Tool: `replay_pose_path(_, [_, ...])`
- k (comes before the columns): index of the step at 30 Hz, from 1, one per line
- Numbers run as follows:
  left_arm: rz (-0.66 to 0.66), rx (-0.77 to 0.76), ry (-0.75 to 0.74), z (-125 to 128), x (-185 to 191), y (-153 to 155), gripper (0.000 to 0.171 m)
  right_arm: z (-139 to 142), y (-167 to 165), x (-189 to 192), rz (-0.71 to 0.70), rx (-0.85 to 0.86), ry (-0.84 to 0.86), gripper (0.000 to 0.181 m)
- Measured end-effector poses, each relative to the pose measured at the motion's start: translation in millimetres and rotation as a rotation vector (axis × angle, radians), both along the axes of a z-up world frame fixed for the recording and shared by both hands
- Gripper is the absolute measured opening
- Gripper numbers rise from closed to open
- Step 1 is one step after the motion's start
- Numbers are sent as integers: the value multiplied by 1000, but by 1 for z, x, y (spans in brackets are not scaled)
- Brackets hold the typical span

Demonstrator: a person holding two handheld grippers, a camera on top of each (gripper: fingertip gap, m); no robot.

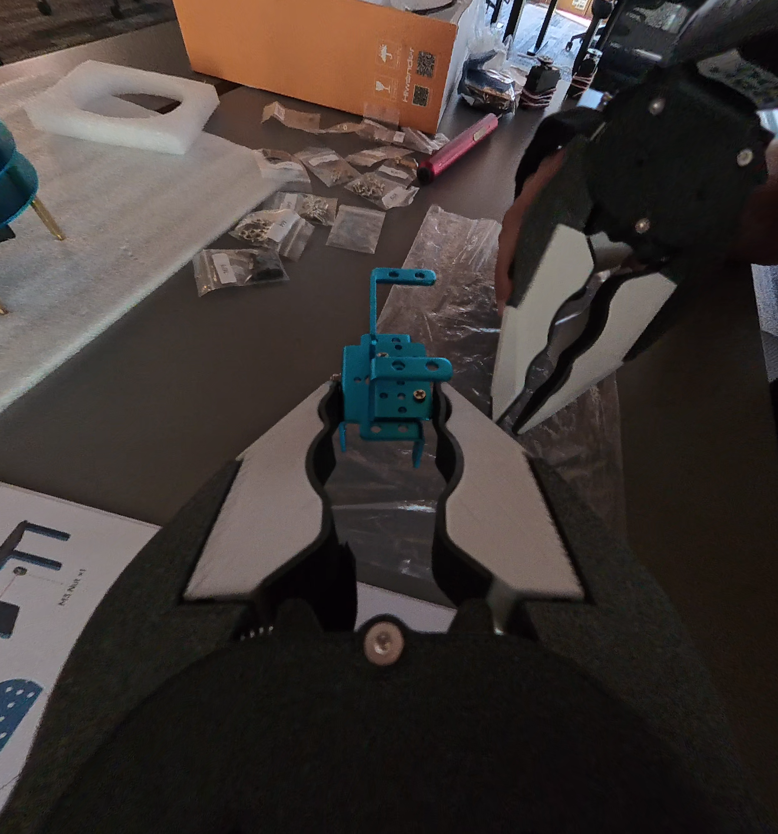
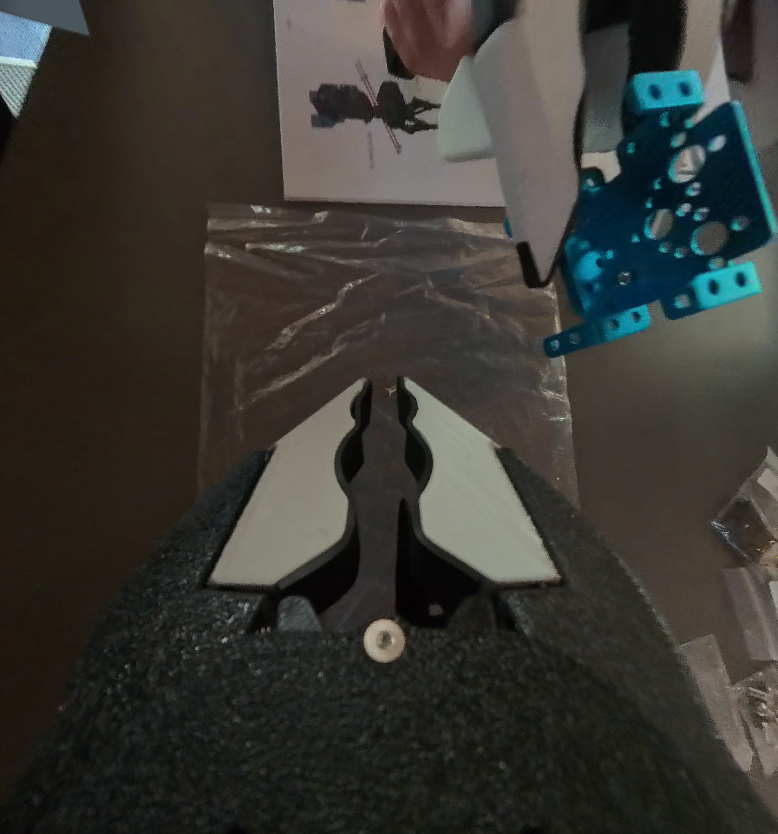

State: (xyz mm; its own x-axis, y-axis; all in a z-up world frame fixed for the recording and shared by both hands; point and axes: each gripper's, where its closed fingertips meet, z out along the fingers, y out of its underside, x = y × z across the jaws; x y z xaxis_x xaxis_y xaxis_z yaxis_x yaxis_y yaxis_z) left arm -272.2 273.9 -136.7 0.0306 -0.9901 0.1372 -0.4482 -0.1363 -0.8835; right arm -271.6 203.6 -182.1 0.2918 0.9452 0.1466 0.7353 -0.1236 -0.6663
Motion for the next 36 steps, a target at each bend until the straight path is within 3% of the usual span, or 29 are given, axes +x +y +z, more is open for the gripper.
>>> replay_pose_path(29, [-25,10,12,-3,1,-7,41,-10,4,-1,-11,84,-69,1])
replay_pose_path(36, [-25,41,5,-1,0,-5,40,-7,10,4,-62,-20,37,0])
